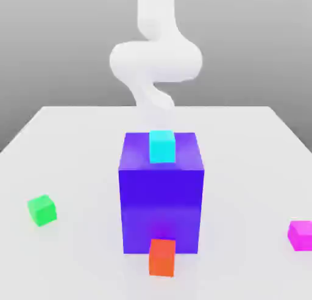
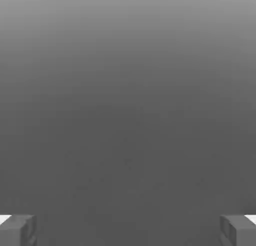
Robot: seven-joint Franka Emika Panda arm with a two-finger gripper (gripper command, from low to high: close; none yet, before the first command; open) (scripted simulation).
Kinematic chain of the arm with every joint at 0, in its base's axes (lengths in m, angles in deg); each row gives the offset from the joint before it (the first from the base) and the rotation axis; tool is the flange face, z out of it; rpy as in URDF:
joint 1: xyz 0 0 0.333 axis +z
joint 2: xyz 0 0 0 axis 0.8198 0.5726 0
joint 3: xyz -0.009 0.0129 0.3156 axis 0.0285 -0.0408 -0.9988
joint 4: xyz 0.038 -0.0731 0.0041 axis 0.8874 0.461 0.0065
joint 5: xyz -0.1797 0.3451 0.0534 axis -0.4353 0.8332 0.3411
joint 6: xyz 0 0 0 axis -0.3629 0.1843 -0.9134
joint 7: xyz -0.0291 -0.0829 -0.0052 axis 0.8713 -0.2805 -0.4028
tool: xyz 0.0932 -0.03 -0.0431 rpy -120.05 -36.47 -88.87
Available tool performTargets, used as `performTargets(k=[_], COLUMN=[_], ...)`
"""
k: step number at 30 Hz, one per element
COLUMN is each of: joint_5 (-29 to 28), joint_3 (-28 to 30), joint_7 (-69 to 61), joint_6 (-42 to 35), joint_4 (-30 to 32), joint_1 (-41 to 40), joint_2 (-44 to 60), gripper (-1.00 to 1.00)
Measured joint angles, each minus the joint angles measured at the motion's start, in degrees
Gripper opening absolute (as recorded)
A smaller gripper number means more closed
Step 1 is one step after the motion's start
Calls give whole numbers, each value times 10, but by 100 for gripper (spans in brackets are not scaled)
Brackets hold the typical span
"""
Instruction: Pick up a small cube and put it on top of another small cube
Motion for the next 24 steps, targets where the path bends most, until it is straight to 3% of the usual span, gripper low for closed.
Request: performTargets(k=[15,24], joint_5=[48,-23], joint_3=[-48,-89], joint_7=[-285,-383], joint_6=[123,198], joint_4=[45,73], joint_1=[184,275], joint_2=[315,502], gripper=[0,0])
